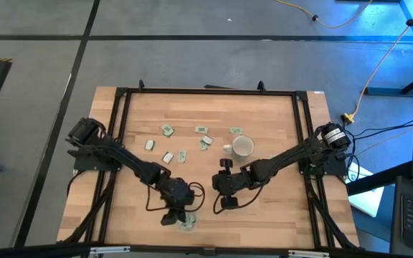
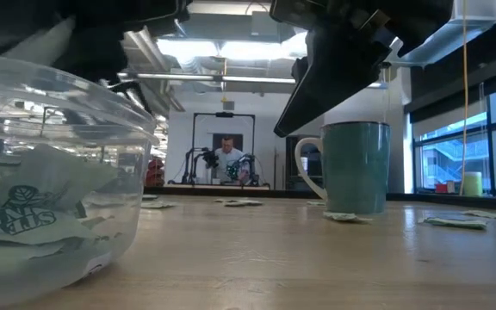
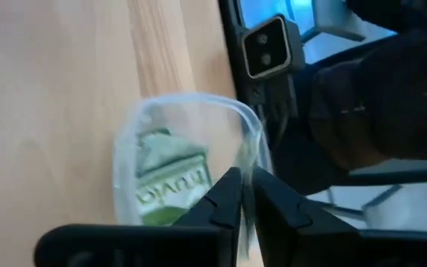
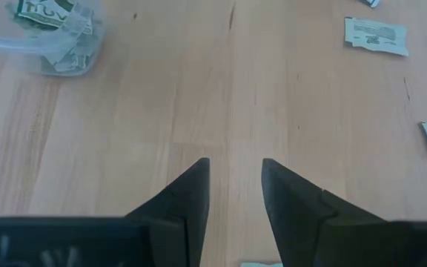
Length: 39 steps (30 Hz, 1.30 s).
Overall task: Pick and place Stevia / Truvia into bins
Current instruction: Put the light green stevia packet into the transparent bin
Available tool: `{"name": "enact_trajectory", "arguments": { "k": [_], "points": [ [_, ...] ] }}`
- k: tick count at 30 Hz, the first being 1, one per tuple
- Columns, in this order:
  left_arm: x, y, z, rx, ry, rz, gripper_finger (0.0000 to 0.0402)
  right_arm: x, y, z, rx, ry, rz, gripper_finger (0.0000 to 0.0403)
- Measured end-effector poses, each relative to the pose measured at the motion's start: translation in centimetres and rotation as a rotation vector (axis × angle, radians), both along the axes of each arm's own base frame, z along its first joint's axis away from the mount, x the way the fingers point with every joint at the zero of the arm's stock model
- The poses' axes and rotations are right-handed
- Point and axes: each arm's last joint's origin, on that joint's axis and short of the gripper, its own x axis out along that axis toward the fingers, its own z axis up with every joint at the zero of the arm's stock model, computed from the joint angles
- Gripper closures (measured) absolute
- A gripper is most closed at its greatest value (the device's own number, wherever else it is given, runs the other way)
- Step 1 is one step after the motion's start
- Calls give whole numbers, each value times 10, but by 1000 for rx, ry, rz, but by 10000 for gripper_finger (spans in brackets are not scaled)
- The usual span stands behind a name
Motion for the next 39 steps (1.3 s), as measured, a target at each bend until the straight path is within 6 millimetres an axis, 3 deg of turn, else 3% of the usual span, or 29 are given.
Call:
{"name": "enact_trajectory", "arguments": {
  "k": [9,16,23,31,39],
  "points": [
    [3,8,3,61,-82,-32,355,-2,-1,-1,-8,20,0,276],
    [-3,23,26,143,-201,-98,364,-5,-2,-4,-58,68,41,276],
    [-16,31,42,298,-340,-272,377,-18,-12,-12,-63,217,-117,276],
    [-21,51,22,344,-343,-254,382,-31,-16,-31,15,311,-148,276],
    [-20,68,13,218,-437,-232,382,-36,-20,-50,54,253,-147,276]
  ]
}}
